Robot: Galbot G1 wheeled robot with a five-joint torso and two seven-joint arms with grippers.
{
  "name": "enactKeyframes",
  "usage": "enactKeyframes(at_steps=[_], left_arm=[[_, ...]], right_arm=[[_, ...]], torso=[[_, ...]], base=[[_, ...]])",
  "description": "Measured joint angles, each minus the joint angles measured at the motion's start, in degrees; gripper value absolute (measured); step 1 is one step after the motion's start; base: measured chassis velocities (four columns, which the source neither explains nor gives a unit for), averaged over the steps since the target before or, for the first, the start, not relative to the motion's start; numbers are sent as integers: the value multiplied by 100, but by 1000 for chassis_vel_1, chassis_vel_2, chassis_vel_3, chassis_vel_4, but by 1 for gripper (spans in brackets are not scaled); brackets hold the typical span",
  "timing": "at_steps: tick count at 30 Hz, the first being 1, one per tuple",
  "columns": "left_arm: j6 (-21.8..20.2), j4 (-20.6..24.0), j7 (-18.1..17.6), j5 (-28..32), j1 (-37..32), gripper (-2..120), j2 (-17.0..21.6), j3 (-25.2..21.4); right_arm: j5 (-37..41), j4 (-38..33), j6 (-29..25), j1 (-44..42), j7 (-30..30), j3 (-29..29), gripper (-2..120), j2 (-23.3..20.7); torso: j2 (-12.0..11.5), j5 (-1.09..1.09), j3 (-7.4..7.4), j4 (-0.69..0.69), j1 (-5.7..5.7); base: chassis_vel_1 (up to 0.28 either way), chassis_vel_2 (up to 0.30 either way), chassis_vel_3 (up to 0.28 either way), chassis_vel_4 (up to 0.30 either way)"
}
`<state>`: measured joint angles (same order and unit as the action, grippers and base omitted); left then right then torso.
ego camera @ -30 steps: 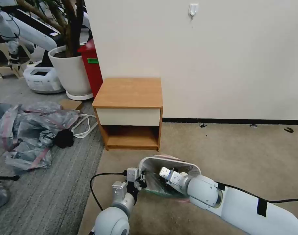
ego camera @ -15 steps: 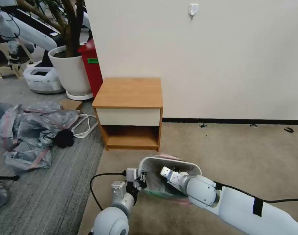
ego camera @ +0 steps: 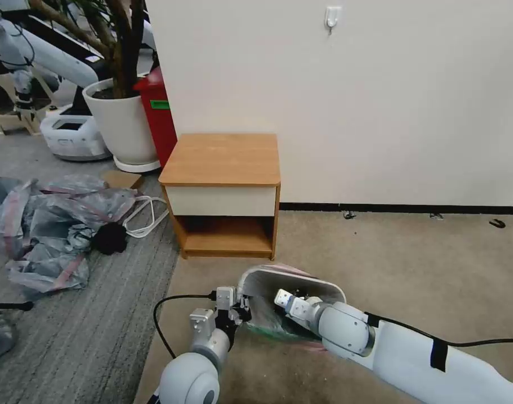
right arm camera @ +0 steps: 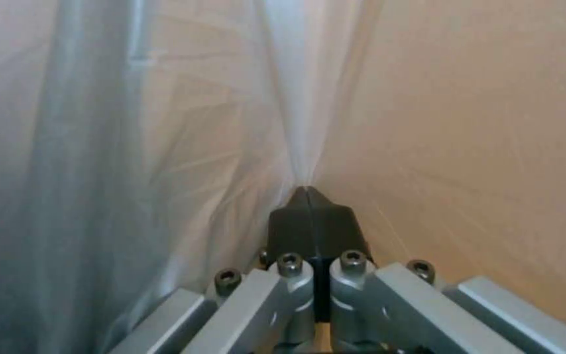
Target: Pick up the garbage bag from the table and place it over the trash can.
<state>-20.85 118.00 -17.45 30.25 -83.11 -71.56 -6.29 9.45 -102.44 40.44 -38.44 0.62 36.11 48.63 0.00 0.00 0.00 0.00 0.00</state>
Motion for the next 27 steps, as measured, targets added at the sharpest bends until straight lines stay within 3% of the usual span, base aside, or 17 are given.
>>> enactKeyframes(at_steps=[27], left_arm=[[-16, 0, -1, 54, 9, 2, 35, 40]], right_arm=[[-177, 294, -2, 142, 220, 99, 0, 128]], torso=[[0, 0, 0, 0, 0]], base=[[0, 0, 0, 0]])
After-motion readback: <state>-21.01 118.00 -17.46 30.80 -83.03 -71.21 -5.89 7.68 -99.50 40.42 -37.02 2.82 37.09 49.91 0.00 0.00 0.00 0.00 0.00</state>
